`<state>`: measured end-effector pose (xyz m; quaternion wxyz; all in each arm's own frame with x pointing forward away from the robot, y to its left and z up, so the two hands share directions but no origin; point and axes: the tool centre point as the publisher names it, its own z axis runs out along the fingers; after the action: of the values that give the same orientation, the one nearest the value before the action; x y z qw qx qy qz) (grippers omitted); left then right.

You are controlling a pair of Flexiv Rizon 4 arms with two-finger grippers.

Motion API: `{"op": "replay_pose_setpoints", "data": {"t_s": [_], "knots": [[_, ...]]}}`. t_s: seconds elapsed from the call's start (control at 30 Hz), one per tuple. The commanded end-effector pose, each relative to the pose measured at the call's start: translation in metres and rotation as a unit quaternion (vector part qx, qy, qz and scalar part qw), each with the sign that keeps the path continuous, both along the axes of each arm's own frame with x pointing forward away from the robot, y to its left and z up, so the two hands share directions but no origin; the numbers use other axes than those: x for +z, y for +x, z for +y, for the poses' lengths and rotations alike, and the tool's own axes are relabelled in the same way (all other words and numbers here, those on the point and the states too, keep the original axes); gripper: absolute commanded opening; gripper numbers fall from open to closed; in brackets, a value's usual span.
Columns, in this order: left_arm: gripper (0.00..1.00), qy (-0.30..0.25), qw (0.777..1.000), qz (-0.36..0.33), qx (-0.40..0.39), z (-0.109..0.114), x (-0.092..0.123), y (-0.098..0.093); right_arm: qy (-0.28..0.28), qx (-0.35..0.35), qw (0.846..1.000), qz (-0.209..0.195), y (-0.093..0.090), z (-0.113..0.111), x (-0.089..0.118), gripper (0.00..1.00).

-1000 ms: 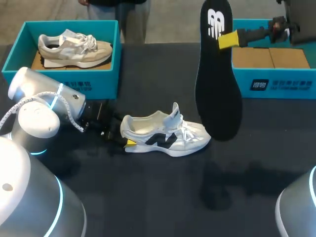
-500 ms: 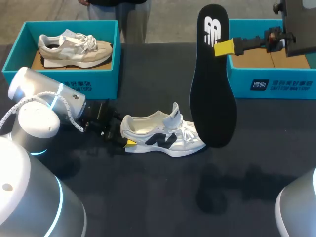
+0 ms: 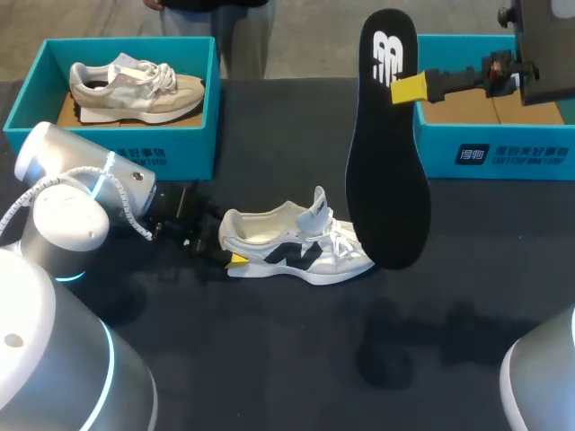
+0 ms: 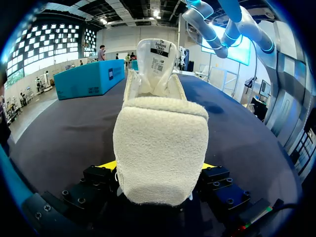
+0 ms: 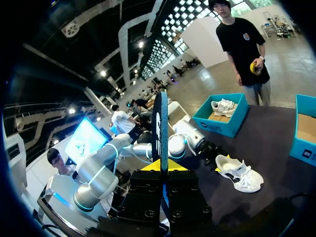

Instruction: Take the shoe out of the shoebox, open the shoe tongue, remove and reinsert the insole, then place the shoe into the shoebox

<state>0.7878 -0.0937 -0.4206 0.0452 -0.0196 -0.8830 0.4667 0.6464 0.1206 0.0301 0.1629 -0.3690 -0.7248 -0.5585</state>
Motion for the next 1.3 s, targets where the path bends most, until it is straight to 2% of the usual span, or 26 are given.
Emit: {"op": "replay_pose_setpoints", "data": {"t_s": [0.03, 0.13, 0.17, 0.2, 0.23, 0.27, 0.3, 0.67, 1.07, 1.3], "knots": [[0.00, 0.002, 1.000, 0.000, -0.001, -0.002, -0.006, 0.000, -0.001, 0.000, 1.000, 0.001, 0.002, 0.002, 0.000, 0.00], [0.00, 0.002, 1.000, 0.000, -0.001, -0.002, -0.006, 0.000, -0.001, 0.000, 1.000, 0.001, 0.002, 0.002, 0.000, 0.00], [0.06, 0.002, 1.000, -0.001, 0.000, -0.001, -0.004, -0.001, -0.001, 0.000, 1.000, 0.001, 0.002, 0.002, 0.000, 0.00], [0.19, 0.001, 1.000, -0.001, 0.000, -0.001, -0.002, -0.002, -0.001, 0.000, 1.000, 0.001, 0.002, 0.002, 0.000, 0.00], [0.44, 0.002, 1.000, -0.003, -0.001, 0.000, -0.001, -0.003, -0.001, 0.000, 1.000, 0.001, 0.002, 0.002, 0.000, 0.00], [0.78, 0.002, 1.000, -0.003, -0.001, 0.000, 0.001, -0.003, -0.001, 0.000, 1.000, 0.001, 0.002, 0.002, 0.000, 0.00], [1.00, 0.003, 1.000, -0.003, -0.002, 0.001, 0.002, -0.004, -0.001, 0.000, 1.000, 0.001, 0.002, 0.002, 0.000, 0.00], [1.00, 0.022, 1.000, -0.001, 0.005, 0.016, 0.016, -0.013, -0.001, 0.000, 1.000, 0.001, 0.002, 0.002, 0.000, 0.00], [1.00, 0.151, 0.988, -0.010, 0.023, 0.034, 0.039, -0.007, -0.001, 0.000, 1.000, 0.001, 0.002, 0.002, 0.000, 0.00], [1.00, 0.202, 0.979, 0.001, 0.005, 0.038, 0.056, -0.005, -0.001, 0.000, 1.000, 0.001, 0.002, 0.002, 0.000, 0.00]]}}
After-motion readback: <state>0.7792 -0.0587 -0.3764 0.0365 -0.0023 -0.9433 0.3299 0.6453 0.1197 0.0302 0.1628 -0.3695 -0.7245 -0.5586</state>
